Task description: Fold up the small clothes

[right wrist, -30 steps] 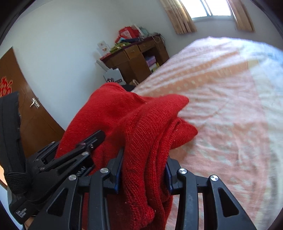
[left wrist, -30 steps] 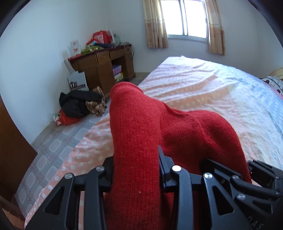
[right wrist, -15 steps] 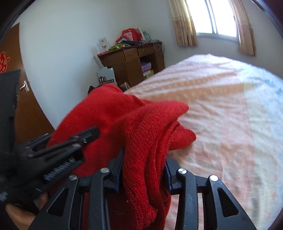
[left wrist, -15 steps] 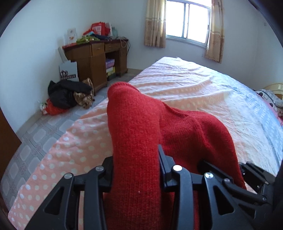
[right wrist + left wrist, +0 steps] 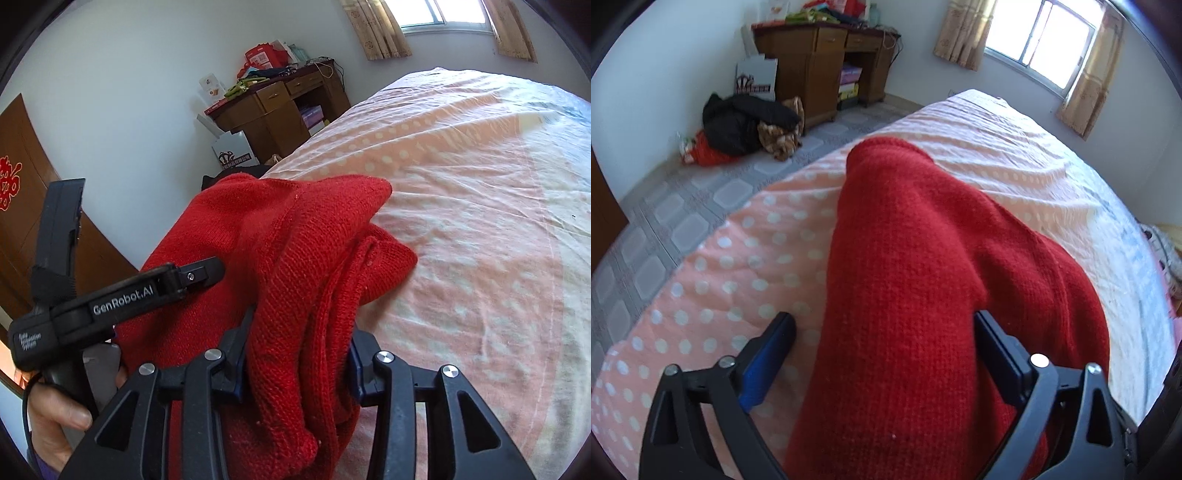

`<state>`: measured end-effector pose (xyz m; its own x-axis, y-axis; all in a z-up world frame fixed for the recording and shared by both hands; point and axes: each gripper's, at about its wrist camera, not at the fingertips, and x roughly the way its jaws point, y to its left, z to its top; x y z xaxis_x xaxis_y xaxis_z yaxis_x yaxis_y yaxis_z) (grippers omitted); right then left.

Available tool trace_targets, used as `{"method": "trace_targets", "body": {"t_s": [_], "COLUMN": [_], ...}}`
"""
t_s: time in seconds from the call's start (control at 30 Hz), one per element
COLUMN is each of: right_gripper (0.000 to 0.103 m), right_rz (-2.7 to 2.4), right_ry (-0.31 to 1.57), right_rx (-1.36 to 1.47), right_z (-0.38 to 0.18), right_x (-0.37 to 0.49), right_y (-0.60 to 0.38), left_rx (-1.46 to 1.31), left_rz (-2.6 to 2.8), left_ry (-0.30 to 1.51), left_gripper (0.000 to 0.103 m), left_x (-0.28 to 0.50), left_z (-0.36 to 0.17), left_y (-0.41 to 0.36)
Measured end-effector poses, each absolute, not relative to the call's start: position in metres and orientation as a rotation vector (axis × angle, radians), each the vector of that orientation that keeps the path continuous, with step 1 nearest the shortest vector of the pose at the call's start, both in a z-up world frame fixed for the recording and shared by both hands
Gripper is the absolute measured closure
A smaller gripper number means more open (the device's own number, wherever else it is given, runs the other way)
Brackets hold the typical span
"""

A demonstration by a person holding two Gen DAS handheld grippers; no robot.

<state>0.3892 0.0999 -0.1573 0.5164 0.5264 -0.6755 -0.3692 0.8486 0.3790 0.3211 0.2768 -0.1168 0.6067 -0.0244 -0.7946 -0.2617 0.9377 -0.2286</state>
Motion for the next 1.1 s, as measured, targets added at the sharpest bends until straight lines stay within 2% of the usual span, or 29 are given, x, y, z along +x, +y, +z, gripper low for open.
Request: {"method": "trace_targets", "body": {"t_s": [0.07, 0.13, 0.2, 0.27, 0.4, 0.43, 0.47, 0.5, 0.63, 0.87, 1.0, 1.1], "right_gripper": [0.048, 0.042, 0.04, 0.03, 0.03, 0.04, 0.07, 0.074, 0.075, 0.075, 0.075, 0.072], "right_rz": [0.551, 0.547, 0.54, 0.511, 0.535, 0.519, 0.507, 0.506, 0.443, 0.447, 0.467, 0.498], "right_ry": [0.911, 0.922, 0.878, 0.845, 0.909, 0.949, 0.974, 0.996, 0.97, 1.012, 0.981, 0.948], "right_rx": [0.229, 0.241, 0.262, 0.297, 0.313, 0.263, 0.229, 0.206, 0.105, 0.108, 0.108, 0.223], "right_z": [-0.157, -0.15, -0.138, -0.128, -0.13, -0.137, -0.143, -0.151, -0.152, -0.159, -0.154, -0.142], "right_x": [0.394, 0.396, 0.397, 0.404, 0.437, 0.445, 0.45, 0.454, 0.461, 0.493, 0.483, 0.454], "right_y": [0.097, 0.089, 0.079, 0.069, 0.074, 0.083, 0.09, 0.099, 0.121, 0.125, 0.117, 0.089], "left_rx": [-0.33, -0.319, -0.316, -0.319, -0.307, -0.307, -0.307, -0.302, -0.282, -0.3, -0.303, -0.307], "left_rz": [0.141, 0.142, 0.14, 0.139, 0.141, 0.141, 0.139, 0.139, 0.146, 0.168, 0.159, 0.144], "left_ry": [0.91, 0.9, 0.892, 0.889, 0.892, 0.895, 0.897, 0.899, 0.894, 0.92, 0.922, 0.907], "left_gripper": [0.001, 0.001, 0.001, 0.001, 0.001, 0.001, 0.002, 0.002, 0.003, 0.0, 0.0, 0.0], "left_x": [0.32, 0.32, 0.32, 0.322, 0.324, 0.325, 0.325, 0.326, 0.327, 0.334, 0.333, 0.329], "left_z": [-0.117, -0.116, -0.116, -0.116, -0.115, -0.116, -0.116, -0.116, -0.116, -0.118, -0.119, -0.119], "left_y": [0.275, 0.275, 0.274, 0.276, 0.276, 0.276, 0.276, 0.275, 0.272, 0.275, 0.276, 0.277]}}
